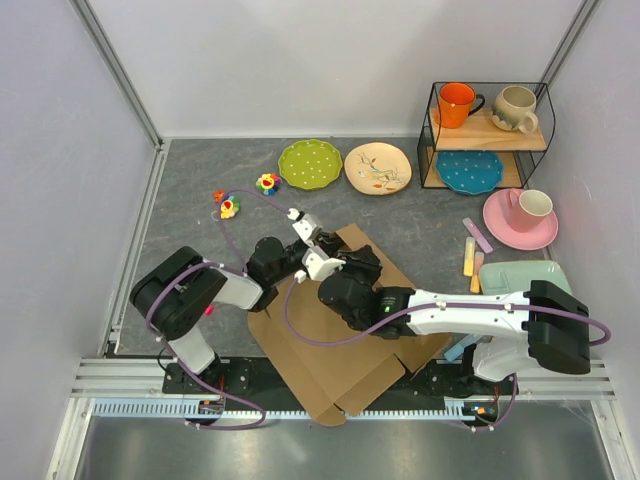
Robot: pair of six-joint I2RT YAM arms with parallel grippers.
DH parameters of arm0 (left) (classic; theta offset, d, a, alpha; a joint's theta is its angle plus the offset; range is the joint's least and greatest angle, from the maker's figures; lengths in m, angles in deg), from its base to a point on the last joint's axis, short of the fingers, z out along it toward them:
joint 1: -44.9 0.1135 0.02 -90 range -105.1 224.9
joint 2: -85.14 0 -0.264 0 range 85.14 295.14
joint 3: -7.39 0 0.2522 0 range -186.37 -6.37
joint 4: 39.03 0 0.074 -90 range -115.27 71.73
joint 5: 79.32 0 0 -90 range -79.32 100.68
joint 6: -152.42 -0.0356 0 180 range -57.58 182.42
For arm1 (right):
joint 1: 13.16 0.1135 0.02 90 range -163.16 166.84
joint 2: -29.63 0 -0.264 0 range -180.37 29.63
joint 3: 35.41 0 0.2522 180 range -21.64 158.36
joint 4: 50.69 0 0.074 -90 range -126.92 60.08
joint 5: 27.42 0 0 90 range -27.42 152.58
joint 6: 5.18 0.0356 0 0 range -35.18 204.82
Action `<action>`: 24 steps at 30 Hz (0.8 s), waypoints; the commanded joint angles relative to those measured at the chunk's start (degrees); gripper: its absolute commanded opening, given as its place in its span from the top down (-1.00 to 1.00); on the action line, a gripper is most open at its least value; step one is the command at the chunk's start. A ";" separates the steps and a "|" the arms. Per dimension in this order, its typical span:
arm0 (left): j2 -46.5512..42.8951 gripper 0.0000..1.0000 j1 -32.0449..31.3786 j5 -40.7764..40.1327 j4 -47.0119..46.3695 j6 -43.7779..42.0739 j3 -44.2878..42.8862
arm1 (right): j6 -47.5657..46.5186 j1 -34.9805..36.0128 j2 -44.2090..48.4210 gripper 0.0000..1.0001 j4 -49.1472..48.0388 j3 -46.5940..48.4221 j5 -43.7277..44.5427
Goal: Fold the paper box
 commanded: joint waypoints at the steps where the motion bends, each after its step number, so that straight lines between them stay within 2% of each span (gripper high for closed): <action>1: -2.92 0.97 -1.52 -5.97 6.67 -2.36 2.32 | 6.16 0.71 3.70 0.16 -0.17 2.38 -4.16; 2: -3.36 0.97 -1.87 -6.15 7.02 -2.63 2.41 | 6.52 0.79 4.58 0.01 -0.17 3.17 -3.81; 9: -6.26 0.97 -3.01 -9.05 10.79 -3.60 2.32 | 11.43 0.79 13.28 -0.48 2.63 4.93 -6.70; 11: -6.52 0.96 -3.01 -9.66 11.77 -3.51 1.97 | 12.49 0.71 15.04 -0.77 3.69 4.85 -7.40; 13: -6.96 0.96 -3.10 -10.19 13.00 -3.25 1.79 | 14.42 0.79 18.03 -0.96 3.95 4.67 -7.67; 20: -10.13 0.97 -4.24 -17.12 15.38 -2.54 3.10 | 24.25 -0.43 28.14 -0.96 1.59 2.74 -6.71; 24: -10.48 0.96 -6.00 -21.26 13.18 -2.72 4.60 | 27.26 -2.98 22.71 -0.87 2.29 4.40 -8.71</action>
